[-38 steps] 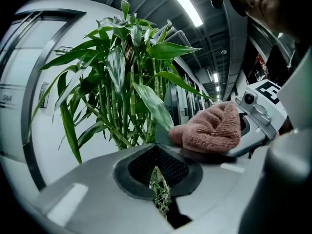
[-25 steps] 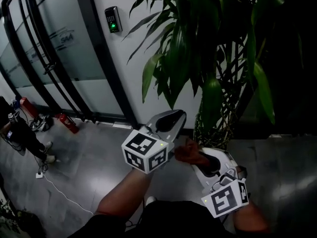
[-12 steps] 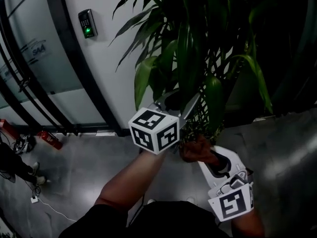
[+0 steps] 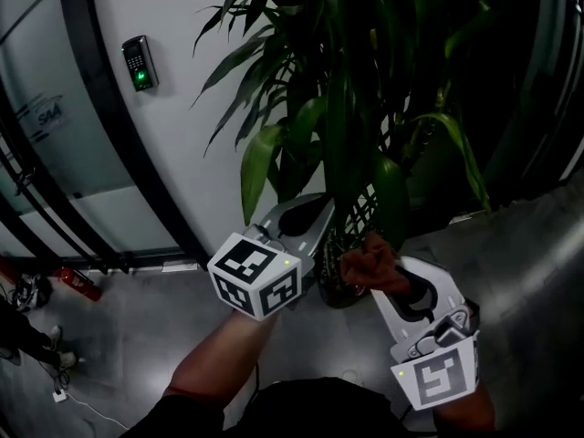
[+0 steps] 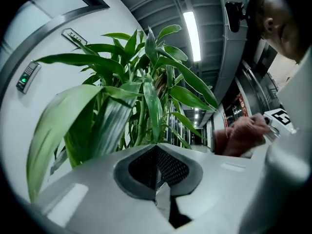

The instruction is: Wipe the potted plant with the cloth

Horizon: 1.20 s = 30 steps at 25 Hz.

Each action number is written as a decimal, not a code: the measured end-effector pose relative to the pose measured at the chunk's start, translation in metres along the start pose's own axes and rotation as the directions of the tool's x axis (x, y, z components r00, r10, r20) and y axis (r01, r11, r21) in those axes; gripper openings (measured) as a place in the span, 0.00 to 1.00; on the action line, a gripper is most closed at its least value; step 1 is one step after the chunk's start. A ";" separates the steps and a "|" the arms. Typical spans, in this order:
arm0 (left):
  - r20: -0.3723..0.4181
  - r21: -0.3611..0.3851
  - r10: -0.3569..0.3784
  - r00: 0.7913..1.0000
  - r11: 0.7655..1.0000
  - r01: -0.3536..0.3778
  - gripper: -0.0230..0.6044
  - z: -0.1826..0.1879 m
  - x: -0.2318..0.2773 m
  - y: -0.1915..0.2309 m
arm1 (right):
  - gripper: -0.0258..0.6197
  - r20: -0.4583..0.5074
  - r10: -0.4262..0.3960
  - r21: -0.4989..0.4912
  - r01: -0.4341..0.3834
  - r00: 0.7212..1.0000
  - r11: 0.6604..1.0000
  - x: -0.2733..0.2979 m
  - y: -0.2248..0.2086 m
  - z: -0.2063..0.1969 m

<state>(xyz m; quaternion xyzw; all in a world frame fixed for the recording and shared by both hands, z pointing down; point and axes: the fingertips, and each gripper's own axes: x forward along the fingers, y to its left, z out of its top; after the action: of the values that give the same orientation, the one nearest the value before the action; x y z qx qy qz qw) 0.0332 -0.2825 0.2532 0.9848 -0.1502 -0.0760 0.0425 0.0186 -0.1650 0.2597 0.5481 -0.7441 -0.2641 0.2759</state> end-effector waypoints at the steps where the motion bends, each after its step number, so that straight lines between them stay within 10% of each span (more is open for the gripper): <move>1: -0.007 0.008 0.000 1.000 1.000 0.000 0.06 0.001 -0.005 0.003 | 0.14 0.010 -0.017 0.005 0.017 1.000 1.000 0.003 -0.010 0.004; 11: -0.013 0.046 -0.007 1.000 0.999 0.008 0.06 0.015 -0.035 0.016 | 0.14 -0.080 -0.175 -0.232 0.152 0.981 0.961 0.081 -0.062 0.014; 30: -0.026 0.140 -0.018 0.999 0.990 0.022 0.06 0.024 -0.033 0.006 | 0.14 0.050 -0.366 -0.277 0.365 0.929 0.889 0.090 -0.132 0.120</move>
<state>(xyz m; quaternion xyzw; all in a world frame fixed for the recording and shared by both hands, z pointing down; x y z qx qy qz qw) -0.0037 -0.2792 0.2353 0.9877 -0.1448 -0.0535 -0.0255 0.0012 -0.2753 0.0941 0.6341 -0.5819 -0.4132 0.2977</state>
